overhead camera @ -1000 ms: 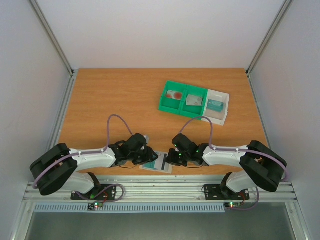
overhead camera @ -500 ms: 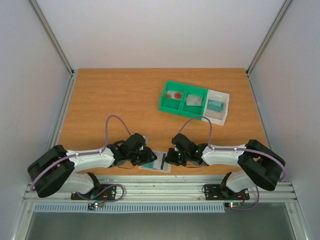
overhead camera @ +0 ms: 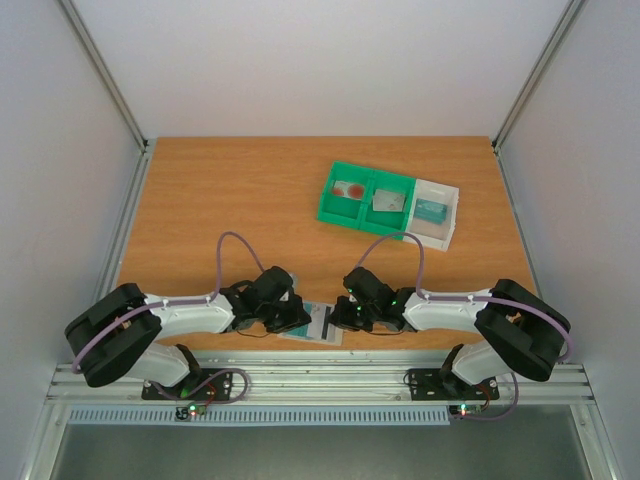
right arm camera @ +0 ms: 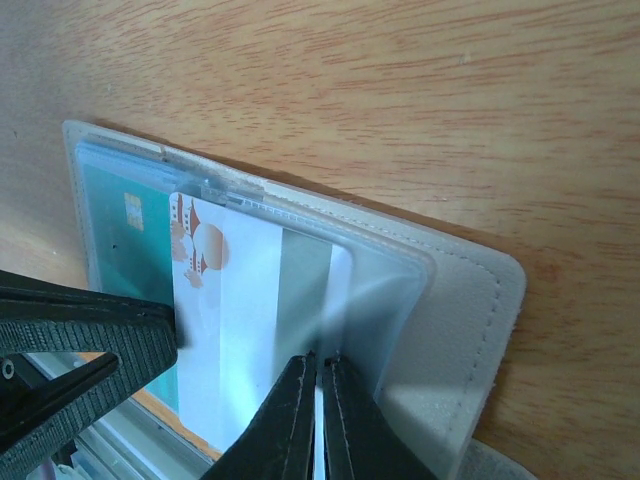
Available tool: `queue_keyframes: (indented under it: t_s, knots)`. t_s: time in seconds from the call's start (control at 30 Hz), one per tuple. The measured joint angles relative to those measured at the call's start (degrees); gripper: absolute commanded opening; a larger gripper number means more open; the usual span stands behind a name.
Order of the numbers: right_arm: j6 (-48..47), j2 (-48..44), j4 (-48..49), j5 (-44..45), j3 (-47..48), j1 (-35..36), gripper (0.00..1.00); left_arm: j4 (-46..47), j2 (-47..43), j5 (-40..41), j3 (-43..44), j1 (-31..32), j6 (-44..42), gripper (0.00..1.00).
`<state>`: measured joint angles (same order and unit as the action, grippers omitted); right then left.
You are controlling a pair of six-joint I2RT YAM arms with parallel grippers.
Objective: Take the credit cards out of the card holder
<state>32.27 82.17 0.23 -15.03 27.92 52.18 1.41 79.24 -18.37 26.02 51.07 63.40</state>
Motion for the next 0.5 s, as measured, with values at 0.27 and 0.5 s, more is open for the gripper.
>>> queue_keyframes:
  t_s: [0.27,0.5]
  knots:
    - [0.0,0.0,0.4,-0.1,-0.2,0.0,0.04,1.3,-0.3,-0.3,-1.2,0.0,0.9,0.01]
    - [0.2,0.1,3.0,-0.5,-1.5,-0.1,0.09,1.2,-1.5,-0.3,-1.7,0.0,3.0,0.13]
